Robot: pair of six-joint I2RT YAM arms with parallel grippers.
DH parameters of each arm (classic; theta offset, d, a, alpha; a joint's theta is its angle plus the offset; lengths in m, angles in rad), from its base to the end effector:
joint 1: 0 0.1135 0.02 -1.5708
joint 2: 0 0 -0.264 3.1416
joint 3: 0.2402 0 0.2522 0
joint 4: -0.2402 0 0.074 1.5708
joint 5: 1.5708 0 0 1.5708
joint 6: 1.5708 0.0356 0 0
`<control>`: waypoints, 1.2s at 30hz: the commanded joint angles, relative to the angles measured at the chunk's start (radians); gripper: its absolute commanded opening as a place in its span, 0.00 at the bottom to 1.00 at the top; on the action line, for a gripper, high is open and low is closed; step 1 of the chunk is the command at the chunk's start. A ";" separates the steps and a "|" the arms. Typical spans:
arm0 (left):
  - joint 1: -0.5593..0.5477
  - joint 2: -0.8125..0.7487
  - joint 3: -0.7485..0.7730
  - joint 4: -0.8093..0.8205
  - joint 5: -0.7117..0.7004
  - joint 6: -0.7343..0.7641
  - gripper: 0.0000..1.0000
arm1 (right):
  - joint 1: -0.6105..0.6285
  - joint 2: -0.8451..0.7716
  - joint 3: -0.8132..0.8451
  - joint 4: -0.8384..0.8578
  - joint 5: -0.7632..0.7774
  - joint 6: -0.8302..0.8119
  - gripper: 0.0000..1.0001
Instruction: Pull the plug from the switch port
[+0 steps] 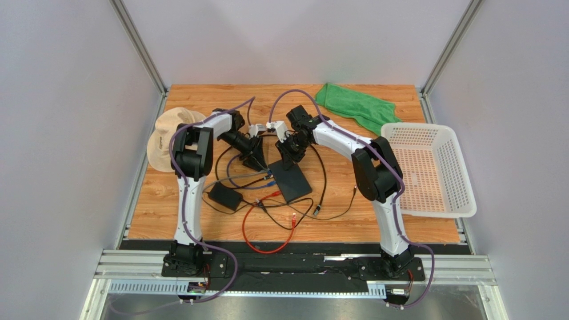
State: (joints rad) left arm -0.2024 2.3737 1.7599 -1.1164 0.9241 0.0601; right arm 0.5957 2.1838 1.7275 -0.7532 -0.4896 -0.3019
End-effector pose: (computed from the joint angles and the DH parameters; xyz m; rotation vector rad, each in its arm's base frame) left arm 0.4151 -0.1142 0.1106 -0.2408 -2.6246 1.2933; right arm 0.3676 0.2694 0.1767 -1.3115 2.4331 0.7561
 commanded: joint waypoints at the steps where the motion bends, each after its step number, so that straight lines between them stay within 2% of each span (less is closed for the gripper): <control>1: -0.020 0.010 0.033 -0.005 0.033 -0.002 0.41 | -0.005 0.053 -0.034 -0.046 0.140 -0.043 0.12; 8: -0.071 0.036 0.069 -0.028 -0.007 -0.003 0.39 | -0.005 0.057 -0.034 -0.049 0.135 -0.039 0.12; 17: -0.078 0.076 0.107 -0.042 -0.067 -0.049 0.35 | -0.005 0.060 -0.034 -0.046 0.132 -0.034 0.12; 18: -0.078 0.079 0.108 -0.045 -0.067 -0.052 0.33 | -0.005 0.060 -0.036 -0.043 0.131 -0.034 0.12; 21: -0.078 0.078 0.110 -0.048 -0.077 -0.055 0.19 | -0.007 0.062 -0.037 -0.043 0.131 -0.032 0.13; 22: -0.078 0.075 0.108 -0.048 -0.083 -0.055 0.11 | -0.005 0.062 -0.037 -0.043 0.131 -0.032 0.13; 25: -0.078 0.062 0.101 -0.048 -0.123 -0.055 0.00 | -0.005 0.060 -0.036 -0.043 0.134 -0.034 0.13; 32: -0.069 0.041 0.089 -0.143 -0.272 0.027 0.00 | -0.005 0.057 -0.040 -0.046 0.146 -0.040 0.13; 34: -0.060 0.045 0.075 -0.190 -0.283 0.068 0.00 | -0.005 0.056 -0.045 -0.048 0.148 -0.042 0.13; 36: -0.043 0.048 0.040 -0.220 -0.217 0.087 0.00 | -0.007 0.056 -0.051 -0.046 0.157 -0.042 0.13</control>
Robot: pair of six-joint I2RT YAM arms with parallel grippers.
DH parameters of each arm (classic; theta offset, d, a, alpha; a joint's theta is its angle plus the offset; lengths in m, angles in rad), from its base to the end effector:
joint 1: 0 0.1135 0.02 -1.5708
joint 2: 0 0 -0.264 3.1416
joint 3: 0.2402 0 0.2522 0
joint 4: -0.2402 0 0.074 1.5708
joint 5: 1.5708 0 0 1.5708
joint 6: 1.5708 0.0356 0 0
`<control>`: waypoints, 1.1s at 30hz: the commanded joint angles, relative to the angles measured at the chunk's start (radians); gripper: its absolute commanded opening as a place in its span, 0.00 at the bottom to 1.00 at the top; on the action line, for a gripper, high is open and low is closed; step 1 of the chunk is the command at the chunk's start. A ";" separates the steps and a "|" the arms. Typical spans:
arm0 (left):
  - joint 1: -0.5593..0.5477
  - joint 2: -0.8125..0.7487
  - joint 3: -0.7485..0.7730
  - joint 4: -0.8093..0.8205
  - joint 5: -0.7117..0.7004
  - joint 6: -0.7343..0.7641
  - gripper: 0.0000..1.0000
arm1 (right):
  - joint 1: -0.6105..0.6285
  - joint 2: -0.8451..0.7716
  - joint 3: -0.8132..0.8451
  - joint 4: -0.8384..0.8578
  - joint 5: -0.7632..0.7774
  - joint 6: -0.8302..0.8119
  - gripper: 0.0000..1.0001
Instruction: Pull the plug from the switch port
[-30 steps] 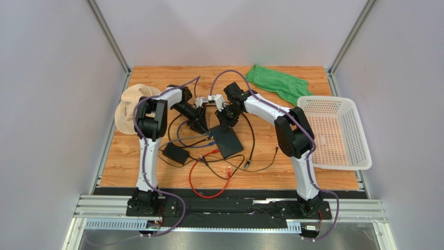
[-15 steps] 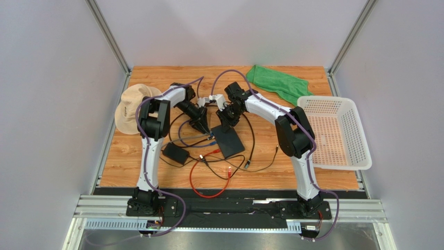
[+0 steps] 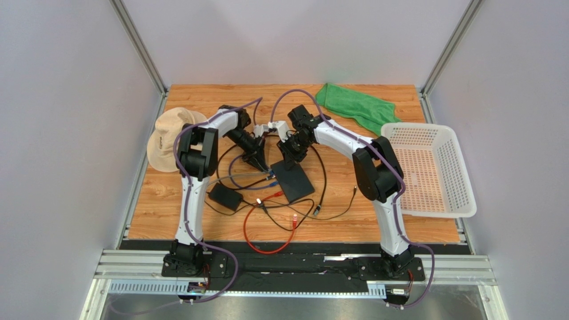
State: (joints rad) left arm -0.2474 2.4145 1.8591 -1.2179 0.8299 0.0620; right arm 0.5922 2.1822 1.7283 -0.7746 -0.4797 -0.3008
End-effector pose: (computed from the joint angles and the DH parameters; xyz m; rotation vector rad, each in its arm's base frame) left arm 0.4175 -0.1326 0.1148 -0.2908 -2.6331 1.1360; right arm 0.3671 0.2667 0.1767 -1.3071 2.4581 0.7428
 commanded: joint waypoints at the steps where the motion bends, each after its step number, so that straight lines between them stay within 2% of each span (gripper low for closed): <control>1: 0.008 0.006 -0.070 -0.124 -0.109 0.090 0.00 | -0.003 0.057 -0.053 -0.025 0.150 -0.044 0.13; 12: 0.040 -0.061 -0.089 -0.135 -0.123 0.090 0.00 | -0.005 0.054 -0.084 -0.022 0.191 -0.046 0.10; 13: 0.040 -0.064 -0.089 -0.123 -0.120 0.088 0.09 | -0.005 0.054 -0.081 -0.022 0.191 -0.046 0.10; 16: 0.040 -0.100 -0.104 -0.051 -0.095 0.075 0.12 | -0.005 0.054 -0.073 -0.022 0.187 -0.044 0.10; 18: 0.042 -0.120 -0.094 -0.028 -0.086 0.070 0.09 | -0.003 0.050 -0.070 -0.022 0.191 -0.047 0.10; 19: 0.045 -0.126 -0.084 -0.031 -0.080 0.071 0.02 | -0.003 0.048 -0.072 -0.022 0.194 -0.055 0.10; 20: 0.048 -0.135 -0.058 -0.043 -0.078 0.076 0.00 | -0.005 0.045 -0.079 -0.022 0.196 -0.058 0.10; 25: 0.098 -0.140 0.063 -0.129 -0.126 0.145 0.00 | -0.005 0.030 -0.099 -0.015 0.201 -0.066 0.10; 29: 0.169 -0.130 0.153 -0.222 -0.101 0.185 0.00 | -0.005 0.034 -0.090 -0.017 0.199 -0.066 0.10; 33: 0.238 -0.153 0.218 -0.218 -0.175 0.220 0.00 | -0.003 0.037 -0.084 -0.018 0.199 -0.063 0.10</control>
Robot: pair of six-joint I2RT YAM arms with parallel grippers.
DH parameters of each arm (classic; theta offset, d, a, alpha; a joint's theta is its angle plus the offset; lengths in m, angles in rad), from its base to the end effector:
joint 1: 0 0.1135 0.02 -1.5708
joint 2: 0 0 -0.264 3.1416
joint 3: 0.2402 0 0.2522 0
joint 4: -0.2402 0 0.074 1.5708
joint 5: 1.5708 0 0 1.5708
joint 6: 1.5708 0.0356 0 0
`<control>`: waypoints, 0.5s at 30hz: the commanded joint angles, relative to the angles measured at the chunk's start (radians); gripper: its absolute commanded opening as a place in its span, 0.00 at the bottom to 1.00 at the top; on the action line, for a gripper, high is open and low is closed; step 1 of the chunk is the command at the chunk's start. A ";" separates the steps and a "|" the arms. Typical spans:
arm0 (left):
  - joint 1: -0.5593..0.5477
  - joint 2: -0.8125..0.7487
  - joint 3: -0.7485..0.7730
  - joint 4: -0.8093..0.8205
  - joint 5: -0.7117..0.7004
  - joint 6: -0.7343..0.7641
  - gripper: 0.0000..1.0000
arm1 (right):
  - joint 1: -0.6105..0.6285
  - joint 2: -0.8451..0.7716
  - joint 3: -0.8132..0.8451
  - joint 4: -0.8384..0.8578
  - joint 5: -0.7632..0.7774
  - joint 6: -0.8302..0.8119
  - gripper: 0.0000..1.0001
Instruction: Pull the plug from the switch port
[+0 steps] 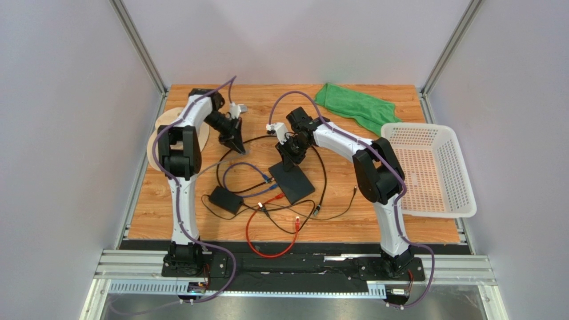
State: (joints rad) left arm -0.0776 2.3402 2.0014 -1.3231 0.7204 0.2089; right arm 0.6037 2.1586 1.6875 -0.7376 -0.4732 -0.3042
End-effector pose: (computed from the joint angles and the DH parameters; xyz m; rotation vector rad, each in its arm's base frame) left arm 0.4423 -0.0580 0.1780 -0.3649 -2.8786 1.0990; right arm 0.3607 0.2684 0.1766 -1.3221 2.4313 0.7347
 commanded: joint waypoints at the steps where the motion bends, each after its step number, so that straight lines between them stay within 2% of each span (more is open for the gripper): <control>1: 0.096 -0.085 0.088 -0.108 -0.090 0.078 0.00 | -0.016 0.063 -0.042 -0.055 0.189 -0.058 0.10; 4: 0.122 -0.105 0.154 -0.088 -0.272 0.131 0.00 | -0.015 0.063 -0.040 -0.055 0.188 -0.058 0.10; 7: 0.122 -0.142 0.128 0.014 -0.473 0.210 0.00 | -0.015 0.064 -0.037 -0.055 0.188 -0.058 0.10; 9: 0.122 -0.176 0.099 0.079 -0.548 0.260 0.00 | -0.015 0.066 -0.034 -0.055 0.188 -0.058 0.10; 11: 0.122 -0.206 0.042 0.192 -0.624 0.293 0.05 | -0.015 0.067 -0.032 -0.052 0.188 -0.058 0.10; 14: 0.122 -0.202 0.025 0.262 -0.631 0.282 0.27 | -0.015 0.069 -0.031 -0.055 0.188 -0.055 0.10; 15: 0.122 -0.196 0.037 0.260 -0.624 0.271 0.30 | -0.013 0.067 -0.031 -0.057 0.189 -0.055 0.10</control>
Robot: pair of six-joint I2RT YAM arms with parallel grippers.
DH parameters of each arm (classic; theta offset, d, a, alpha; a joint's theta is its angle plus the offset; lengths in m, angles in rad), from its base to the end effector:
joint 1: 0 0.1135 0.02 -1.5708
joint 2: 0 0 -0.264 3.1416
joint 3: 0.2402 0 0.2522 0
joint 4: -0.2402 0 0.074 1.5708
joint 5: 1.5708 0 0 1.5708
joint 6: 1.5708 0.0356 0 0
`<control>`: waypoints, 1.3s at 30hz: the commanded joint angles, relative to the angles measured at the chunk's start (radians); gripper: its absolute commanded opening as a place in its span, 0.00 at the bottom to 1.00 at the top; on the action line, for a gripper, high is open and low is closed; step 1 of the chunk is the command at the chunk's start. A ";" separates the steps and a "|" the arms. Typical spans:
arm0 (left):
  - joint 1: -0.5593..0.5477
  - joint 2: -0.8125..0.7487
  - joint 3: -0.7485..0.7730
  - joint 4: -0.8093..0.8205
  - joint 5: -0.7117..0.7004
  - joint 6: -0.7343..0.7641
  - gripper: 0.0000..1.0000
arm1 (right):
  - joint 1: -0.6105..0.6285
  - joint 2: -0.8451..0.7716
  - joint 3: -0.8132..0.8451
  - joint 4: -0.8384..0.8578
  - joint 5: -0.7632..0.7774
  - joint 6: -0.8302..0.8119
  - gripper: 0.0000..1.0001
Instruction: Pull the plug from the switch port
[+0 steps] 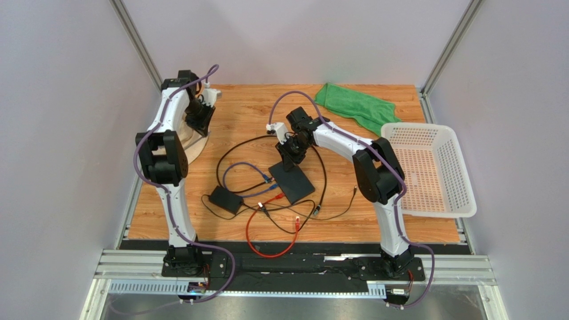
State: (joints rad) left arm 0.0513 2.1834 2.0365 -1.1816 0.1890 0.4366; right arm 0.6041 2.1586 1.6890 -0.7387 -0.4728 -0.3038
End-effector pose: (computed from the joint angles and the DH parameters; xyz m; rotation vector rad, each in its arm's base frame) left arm 0.4488 0.0163 0.2472 0.5792 2.7970 -0.1787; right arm 0.3607 0.2686 0.1770 -1.3220 2.4311 0.7343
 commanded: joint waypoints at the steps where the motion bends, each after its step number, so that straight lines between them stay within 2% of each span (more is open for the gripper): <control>1: -0.007 -0.024 0.036 0.105 -0.074 0.031 0.32 | -0.015 0.067 -0.032 -0.056 0.192 -0.055 0.10; 5: -0.007 -0.011 0.106 0.082 -0.027 -0.041 0.40 | -0.017 0.063 -0.041 -0.056 0.201 -0.055 0.10; 9: -0.008 -0.050 0.113 0.080 0.085 -0.093 0.43 | -0.015 0.060 -0.043 -0.054 0.203 -0.055 0.10; 12: -0.010 -0.092 0.070 0.085 0.225 -0.174 0.44 | -0.015 0.057 -0.040 -0.054 0.201 -0.055 0.10; 15: -0.022 -0.105 -0.043 0.082 0.407 -0.274 0.43 | -0.015 0.046 -0.032 -0.056 0.201 -0.051 0.09; 16: -0.030 -0.097 -0.070 0.083 0.438 -0.317 0.41 | -0.017 0.031 -0.022 -0.057 0.201 -0.047 0.09; 17: -0.045 -0.091 -0.097 0.085 0.464 -0.337 0.32 | -0.020 0.018 -0.014 -0.060 0.200 -0.043 0.08; 19: -0.048 -0.076 -0.179 0.106 0.523 -0.392 0.20 | -0.030 -0.028 0.021 -0.076 0.177 -0.040 0.08; 20: -0.085 -0.074 -0.206 0.121 0.542 -0.401 0.07 | -0.030 -0.048 0.038 -0.086 0.169 -0.060 0.10; 22: -0.117 -0.080 -0.284 0.157 0.570 -0.397 0.00 | -0.032 -0.110 0.064 -0.097 0.193 -0.116 0.11; 25: -0.201 -0.086 -0.354 0.184 0.572 -0.362 0.00 | -0.053 -0.178 0.054 -0.085 0.224 -0.135 0.14; 29: -0.289 -0.059 -0.381 0.221 0.572 -0.391 0.00 | -0.064 -0.224 -0.078 -0.045 0.301 -0.103 0.13; 33: -0.330 -0.001 -0.332 0.229 0.566 -0.403 0.00 | -0.076 -0.288 -0.196 -0.019 0.306 -0.089 0.13; 39: -0.380 0.087 -0.248 0.198 0.581 -0.395 0.00 | -0.087 -0.342 -0.279 -0.077 0.257 -0.058 0.14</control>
State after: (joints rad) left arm -0.3080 2.2173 1.7161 -0.9783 0.7422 0.0456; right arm 0.5209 1.8847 1.4536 -0.7956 -0.1928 -0.3862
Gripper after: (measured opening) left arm 0.007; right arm 0.135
